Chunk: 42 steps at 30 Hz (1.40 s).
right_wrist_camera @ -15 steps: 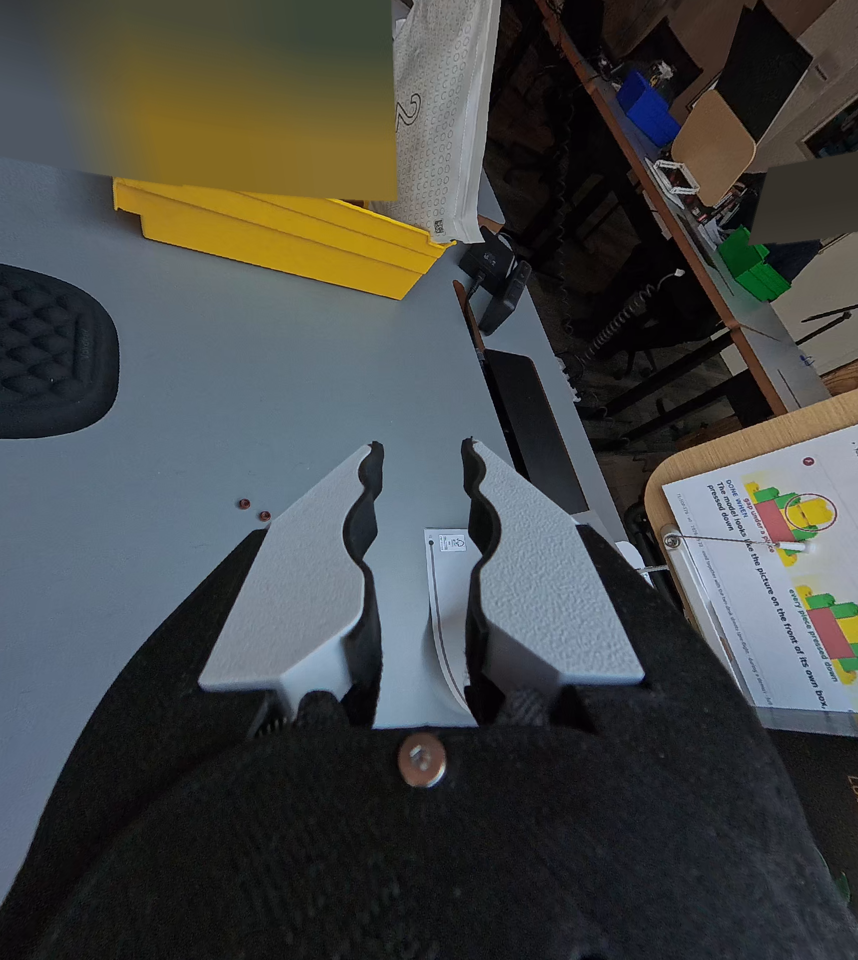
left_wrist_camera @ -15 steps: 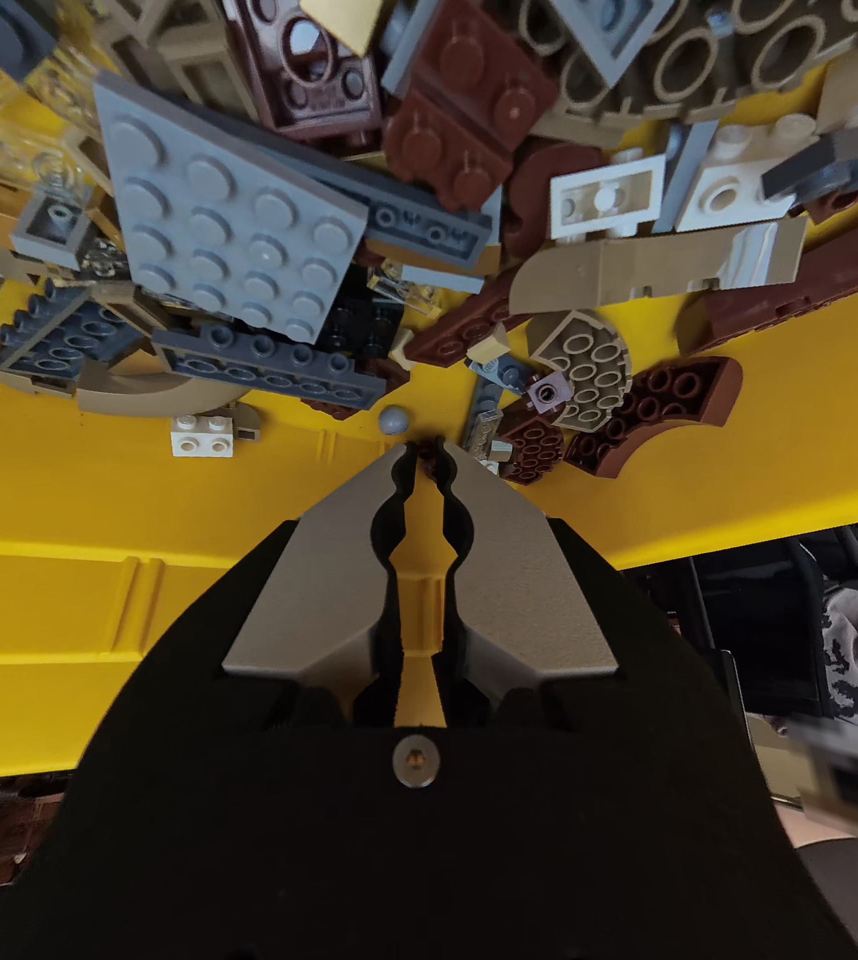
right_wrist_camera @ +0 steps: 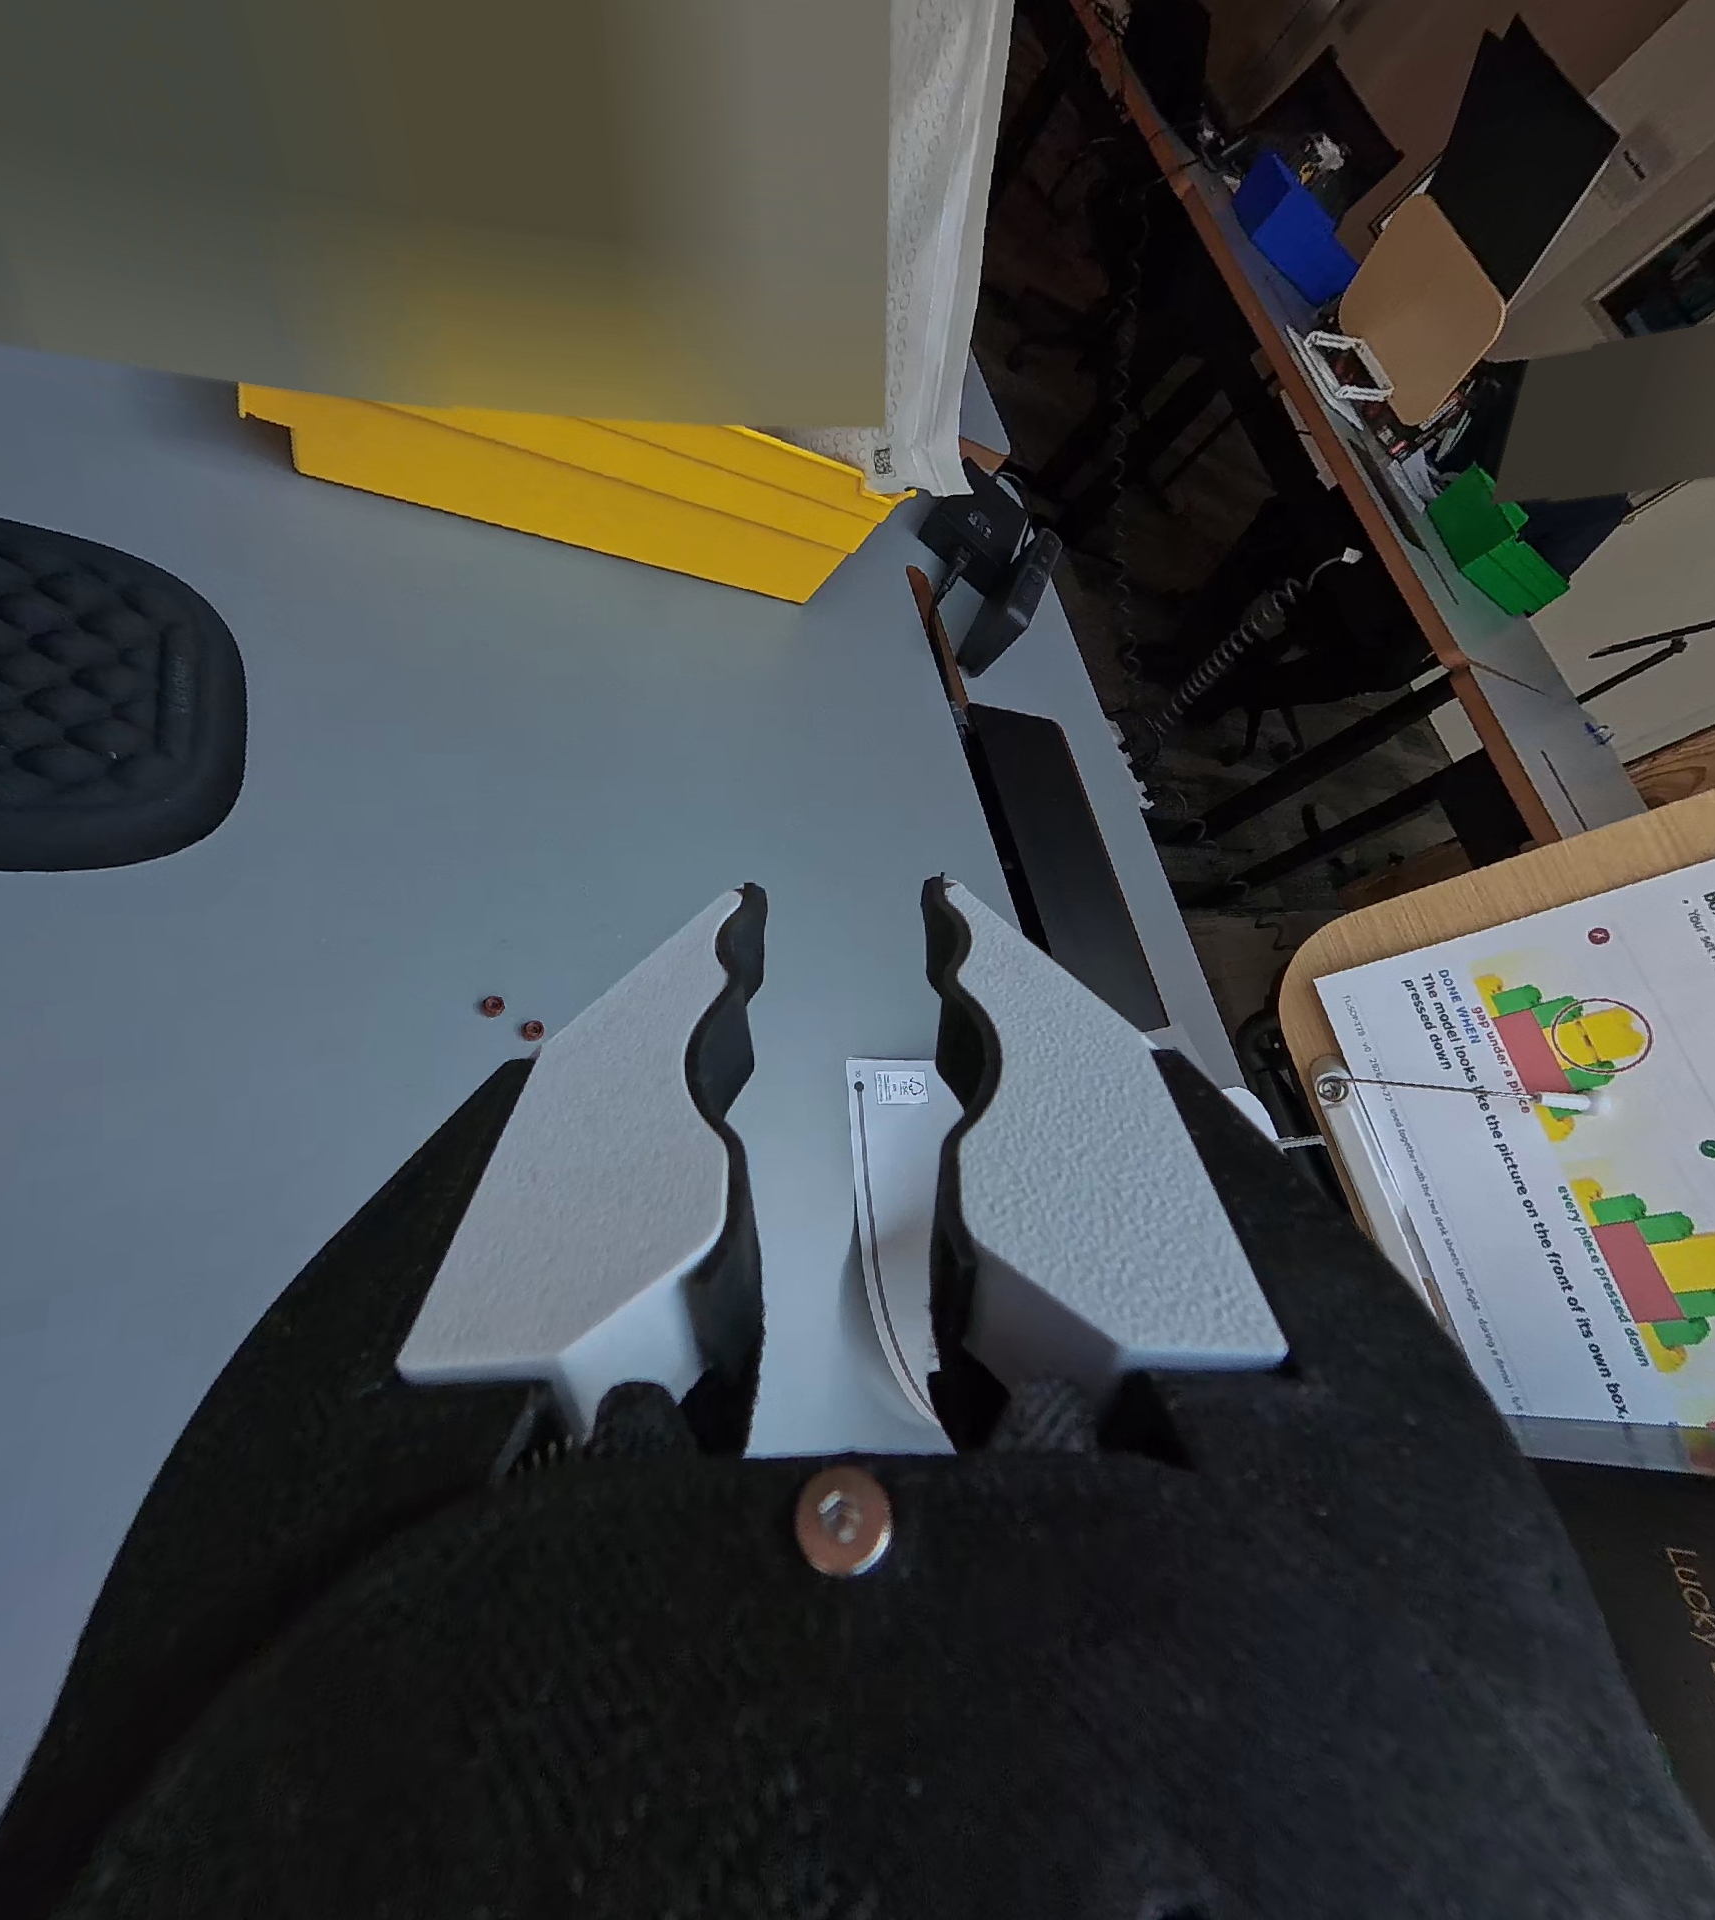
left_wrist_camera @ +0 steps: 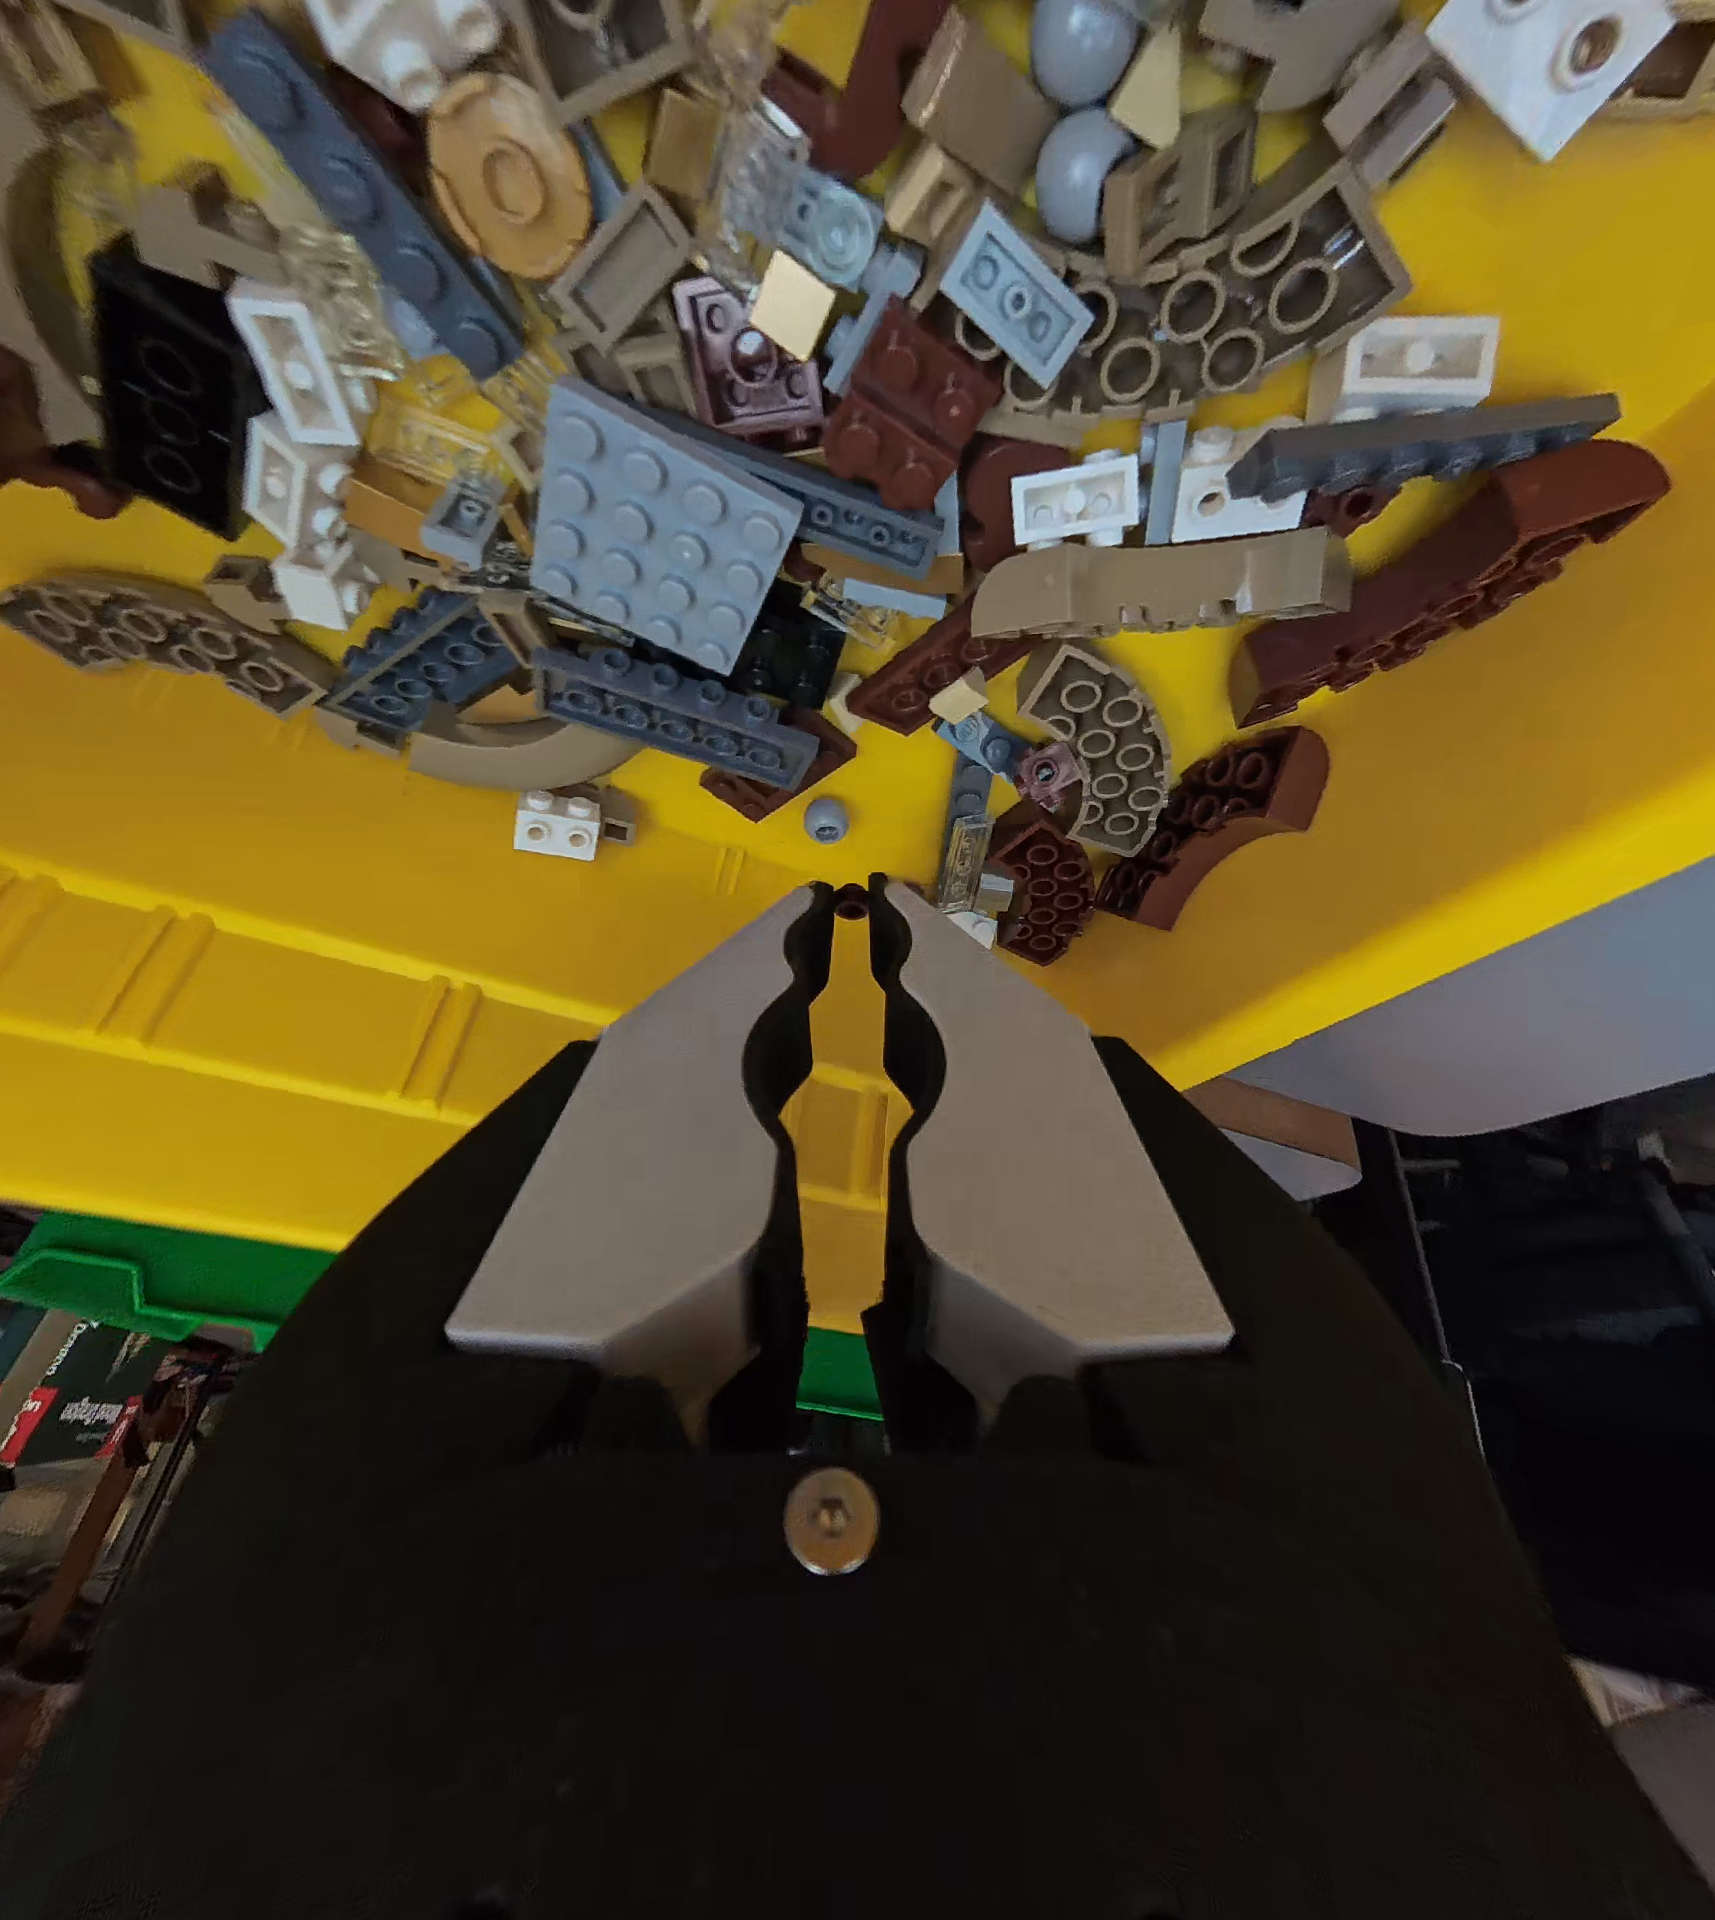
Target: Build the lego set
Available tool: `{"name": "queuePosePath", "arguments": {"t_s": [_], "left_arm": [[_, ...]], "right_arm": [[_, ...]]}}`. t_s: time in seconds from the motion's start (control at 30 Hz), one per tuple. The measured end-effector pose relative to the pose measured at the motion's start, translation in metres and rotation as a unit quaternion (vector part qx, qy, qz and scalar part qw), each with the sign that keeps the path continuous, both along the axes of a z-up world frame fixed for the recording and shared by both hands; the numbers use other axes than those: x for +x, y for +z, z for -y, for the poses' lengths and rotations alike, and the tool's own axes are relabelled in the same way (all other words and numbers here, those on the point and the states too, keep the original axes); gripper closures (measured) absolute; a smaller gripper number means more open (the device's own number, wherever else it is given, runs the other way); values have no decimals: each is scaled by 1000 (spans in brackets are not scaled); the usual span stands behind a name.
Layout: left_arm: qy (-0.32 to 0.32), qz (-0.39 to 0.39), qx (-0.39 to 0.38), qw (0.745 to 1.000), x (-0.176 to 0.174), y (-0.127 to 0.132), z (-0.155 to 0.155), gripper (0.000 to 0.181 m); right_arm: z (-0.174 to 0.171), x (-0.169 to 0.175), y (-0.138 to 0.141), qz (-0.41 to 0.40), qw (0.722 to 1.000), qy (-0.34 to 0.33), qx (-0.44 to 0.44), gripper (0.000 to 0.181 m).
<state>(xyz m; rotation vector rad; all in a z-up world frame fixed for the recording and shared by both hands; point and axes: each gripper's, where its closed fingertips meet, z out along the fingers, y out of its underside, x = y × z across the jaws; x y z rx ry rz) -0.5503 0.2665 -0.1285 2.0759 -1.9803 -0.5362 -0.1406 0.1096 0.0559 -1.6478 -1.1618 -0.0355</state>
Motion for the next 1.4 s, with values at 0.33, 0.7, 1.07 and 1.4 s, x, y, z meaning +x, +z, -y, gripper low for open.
{"name": "queuePosePath", "arguments": {"t_s": [0.33, 0.7, 1.07, 1.4], "left_arm": [[37, 397, 54, 915, 133, 101, 27, 177], [10, 587, -153, 795, 337, 62, 192, 177], [-34, 391, -146, 908, 370, -15, 199, 177], [-54, 332, -109, 935, 378, -26, 188, 170]], "right_arm": [[4, 8, 3, -6, 1000, 1, 2, 150], [6, 44, 11, -54, 999, -9, 0, 150], [15, 52, 23, -71, 997, 3, 10, 150], [15, 60, 20, -61, 998, -7, 4, 150]]}}
